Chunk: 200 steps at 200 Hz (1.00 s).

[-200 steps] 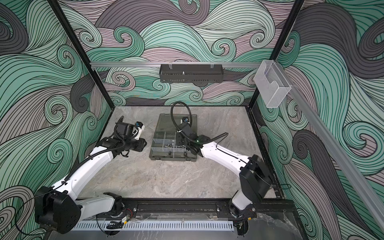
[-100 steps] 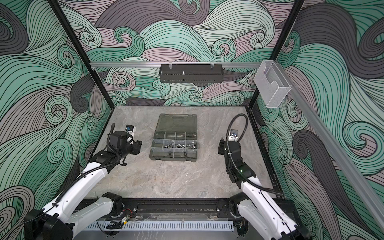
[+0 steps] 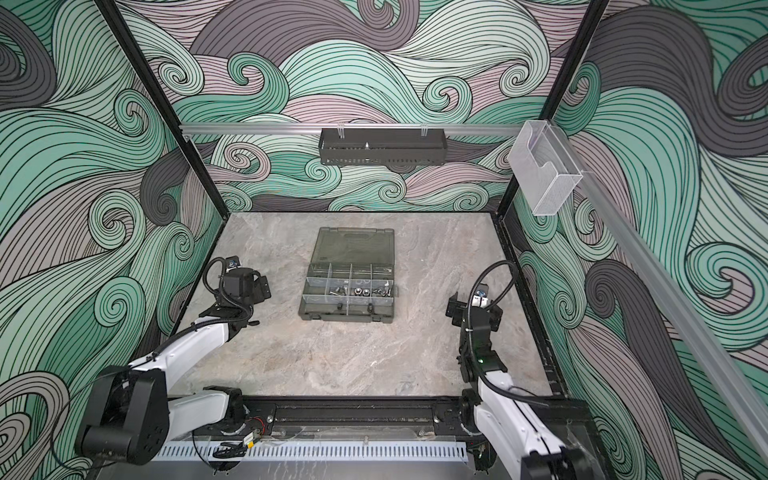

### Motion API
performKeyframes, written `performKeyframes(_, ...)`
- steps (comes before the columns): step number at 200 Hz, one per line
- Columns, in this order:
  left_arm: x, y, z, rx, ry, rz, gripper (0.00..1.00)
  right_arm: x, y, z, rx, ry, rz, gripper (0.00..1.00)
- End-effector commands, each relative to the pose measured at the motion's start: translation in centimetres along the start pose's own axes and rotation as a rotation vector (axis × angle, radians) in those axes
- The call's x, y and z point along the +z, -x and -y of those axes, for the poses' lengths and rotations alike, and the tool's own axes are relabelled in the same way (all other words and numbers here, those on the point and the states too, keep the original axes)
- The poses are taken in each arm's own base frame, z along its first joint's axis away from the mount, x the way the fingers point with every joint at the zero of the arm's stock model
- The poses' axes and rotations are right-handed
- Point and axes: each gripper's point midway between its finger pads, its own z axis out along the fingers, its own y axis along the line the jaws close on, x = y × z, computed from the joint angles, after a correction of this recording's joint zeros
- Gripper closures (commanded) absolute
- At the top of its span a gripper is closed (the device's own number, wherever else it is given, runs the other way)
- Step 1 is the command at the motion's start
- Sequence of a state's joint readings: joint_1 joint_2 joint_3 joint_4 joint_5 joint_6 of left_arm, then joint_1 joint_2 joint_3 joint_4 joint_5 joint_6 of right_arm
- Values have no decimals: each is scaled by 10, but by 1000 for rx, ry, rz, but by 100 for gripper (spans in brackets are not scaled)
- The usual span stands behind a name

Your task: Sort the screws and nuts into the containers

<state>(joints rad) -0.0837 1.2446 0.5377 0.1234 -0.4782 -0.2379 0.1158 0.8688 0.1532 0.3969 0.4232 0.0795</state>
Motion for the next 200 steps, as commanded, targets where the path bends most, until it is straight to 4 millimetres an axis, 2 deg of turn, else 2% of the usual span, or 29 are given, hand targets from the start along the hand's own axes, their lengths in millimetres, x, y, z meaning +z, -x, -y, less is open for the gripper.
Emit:
performKeyframes(1,26,9,-1,-27,-11,88,1,18,26,-4,40,11,49,1)
performKeyframes(11,29,17,-3,-47,-6,90,1,26,29,-6,52,11,60,1)
performKeyframes(23,33,19,12,-7,-108,77,2,36,34,-10,64,27,73,1)
performKeyframes(39,37,25,20,20,-156,67,1,49,38,-16,57,46,63,1)
performKeyframes(42,43,19,21,33,-163,51,1,51,39,-18,57,51,63,1)
performKeyframes(53,46,19,25,44,-194,81,1,58,40,-21,52,55,65,1)
performKeyframes(62,53,10,22,15,-199,104,1,63,39,-23,45,60,69,1)
performKeyframes(74,50,3,30,40,-259,142,1,71,33,-22,64,62,121,1)
performKeyframes(80,50,4,31,44,-263,141,1,73,33,-31,55,118,141,1)
performKeyframes(85,51,3,31,42,-262,124,1,75,21,-39,24,162,90,1)
performKeyframes(100,51,4,32,47,-265,129,1,85,24,-46,11,178,81,1)
performKeyframes(118,51,3,33,50,-268,123,1,89,21,-51,-11,192,21,1)
performKeyframes(200,50,3,33,52,-268,122,1,88,22,-52,-15,191,37,1)
